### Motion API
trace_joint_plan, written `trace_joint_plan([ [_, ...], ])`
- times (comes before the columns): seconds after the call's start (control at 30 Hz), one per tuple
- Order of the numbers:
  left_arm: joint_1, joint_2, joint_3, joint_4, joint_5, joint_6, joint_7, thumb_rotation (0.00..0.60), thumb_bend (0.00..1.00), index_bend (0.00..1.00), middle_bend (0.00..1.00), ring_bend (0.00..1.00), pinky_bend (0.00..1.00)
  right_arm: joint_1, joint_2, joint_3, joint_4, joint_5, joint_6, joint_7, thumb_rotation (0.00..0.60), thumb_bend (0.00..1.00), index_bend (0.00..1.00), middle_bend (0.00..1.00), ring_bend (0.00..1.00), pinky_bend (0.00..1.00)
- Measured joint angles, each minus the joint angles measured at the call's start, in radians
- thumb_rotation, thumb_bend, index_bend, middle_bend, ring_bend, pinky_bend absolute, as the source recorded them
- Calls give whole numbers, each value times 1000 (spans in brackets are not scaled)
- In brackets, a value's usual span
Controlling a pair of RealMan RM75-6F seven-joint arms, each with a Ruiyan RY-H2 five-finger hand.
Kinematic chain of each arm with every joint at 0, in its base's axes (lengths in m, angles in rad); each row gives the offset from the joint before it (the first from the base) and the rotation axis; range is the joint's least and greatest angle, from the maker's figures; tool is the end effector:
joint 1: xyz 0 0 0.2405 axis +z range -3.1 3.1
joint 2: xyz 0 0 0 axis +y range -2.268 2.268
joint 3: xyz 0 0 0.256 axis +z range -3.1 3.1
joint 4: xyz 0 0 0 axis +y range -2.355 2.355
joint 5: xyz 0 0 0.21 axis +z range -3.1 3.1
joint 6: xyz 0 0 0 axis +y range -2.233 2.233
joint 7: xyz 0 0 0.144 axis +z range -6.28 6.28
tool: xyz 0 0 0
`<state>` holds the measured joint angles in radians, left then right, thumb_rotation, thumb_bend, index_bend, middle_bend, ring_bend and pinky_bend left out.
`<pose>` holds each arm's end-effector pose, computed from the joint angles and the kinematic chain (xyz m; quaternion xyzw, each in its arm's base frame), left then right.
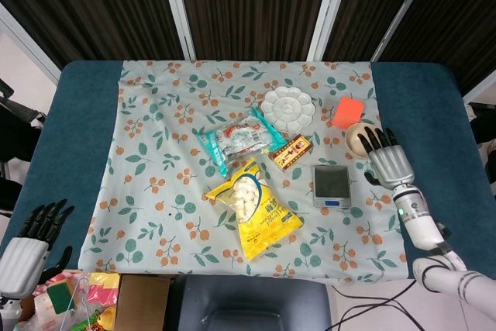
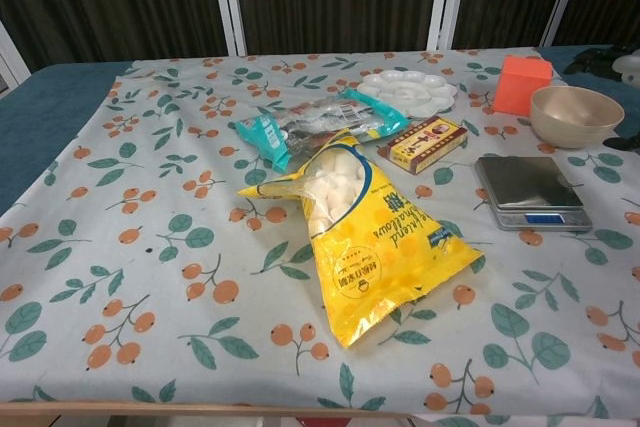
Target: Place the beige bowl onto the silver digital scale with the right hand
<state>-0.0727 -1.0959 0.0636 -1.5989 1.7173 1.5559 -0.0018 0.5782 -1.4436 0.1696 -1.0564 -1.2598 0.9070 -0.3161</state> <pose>-0.2942 0.1505 0.1495 -0.6664 -0.3494 -0.4002 0.5231 -0.3028 -0.3737 0.0760 0.7307 -0.2738 0.2110 0.5887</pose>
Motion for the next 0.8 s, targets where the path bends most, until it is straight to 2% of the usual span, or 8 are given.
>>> trace_joint_plan([
  [0.1, -1, -1, -2, -1, -7, -7, 6, 600, 453, 0, 0, 12, 91, 37, -57, 4, 102, 25, -51, -18, 600, 408, 284, 0, 0, 0],
  [0.2, -4, -2, -3, -3, -14, -16, 13, 600, 454, 0, 0, 12, 91, 65, -113, 4, 189, 38, -87, -29, 600, 412, 387, 0, 0, 0],
  [0.33, -6, -2, -5, -5, -19, -21, 16, 600, 454, 0, 0, 12, 91, 88, -173, -1, 274, 44, -115, -26, 600, 419, 477, 5, 0, 0],
  [0.4, -6, -1, -6, -7, -20, -22, 16, 600, 454, 0, 0, 12, 91, 95, -186, -3, 291, 44, -123, -22, 600, 444, 575, 30, 0, 0],
  [0.47, -6, -2, -5, -4, -21, -23, 16, 600, 453, 0, 0, 12, 91, 98, -195, -6, 306, 40, -123, -15, 600, 561, 704, 80, 0, 0],
  [0.57, -8, 0, -2, -4, -18, -27, 14, 600, 454, 0, 0, 12, 91, 102, -224, -5, 359, 39, -121, -10, 600, 738, 758, 96, 0, 0],
  [0.67, -8, 3, -1, -5, -16, -28, 11, 600, 455, 0, 0, 12, 91, 106, -259, 2, 418, 42, -109, -8, 600, 788, 788, 106, 0, 0],
  [0.8, -9, 4, 2, -5, -12, -28, 9, 600, 455, 0, 0, 12, 91, 103, -264, 7, 422, 33, -64, 5, 600, 794, 794, 111, 0, 0],
])
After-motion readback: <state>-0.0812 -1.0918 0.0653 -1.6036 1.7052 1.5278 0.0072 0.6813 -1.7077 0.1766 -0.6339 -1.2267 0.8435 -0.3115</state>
